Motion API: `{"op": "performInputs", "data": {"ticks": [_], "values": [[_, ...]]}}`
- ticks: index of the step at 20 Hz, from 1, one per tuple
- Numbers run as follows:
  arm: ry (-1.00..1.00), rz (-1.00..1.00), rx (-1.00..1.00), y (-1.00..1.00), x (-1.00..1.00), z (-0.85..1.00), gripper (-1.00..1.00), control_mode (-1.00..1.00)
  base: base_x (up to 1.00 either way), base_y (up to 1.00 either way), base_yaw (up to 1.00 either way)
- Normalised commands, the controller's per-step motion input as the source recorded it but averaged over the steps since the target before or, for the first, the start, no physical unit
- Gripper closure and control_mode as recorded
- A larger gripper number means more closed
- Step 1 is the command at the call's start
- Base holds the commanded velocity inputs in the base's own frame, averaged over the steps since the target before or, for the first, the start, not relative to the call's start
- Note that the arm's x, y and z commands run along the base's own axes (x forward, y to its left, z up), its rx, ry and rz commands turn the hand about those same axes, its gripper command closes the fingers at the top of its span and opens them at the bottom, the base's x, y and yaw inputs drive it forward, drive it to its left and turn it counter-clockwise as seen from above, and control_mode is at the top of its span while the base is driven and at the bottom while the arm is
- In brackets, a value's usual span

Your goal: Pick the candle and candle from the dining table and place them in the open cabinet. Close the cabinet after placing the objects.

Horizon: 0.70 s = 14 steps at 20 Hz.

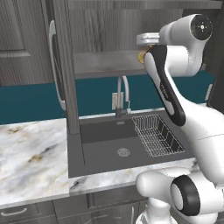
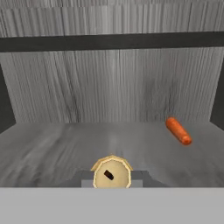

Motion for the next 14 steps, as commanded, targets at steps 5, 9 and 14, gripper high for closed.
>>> {"op": "performInputs", "data": {"ticks": [5, 9, 14], "values": [[0.12, 0.00, -0.01, 0.00, 0.49, -0.01, 1.00, -1.00, 0.00, 0.00, 0.00], [0.08, 0.00, 0.00, 0.00, 0.41, 0.00, 1.00, -1.00, 0.00, 0.00, 0.00], [0.08, 0.00, -0.01, 0.00, 0.15, -0.01, 1.00, -1.00, 0.00, 0.00, 0.00]]}}
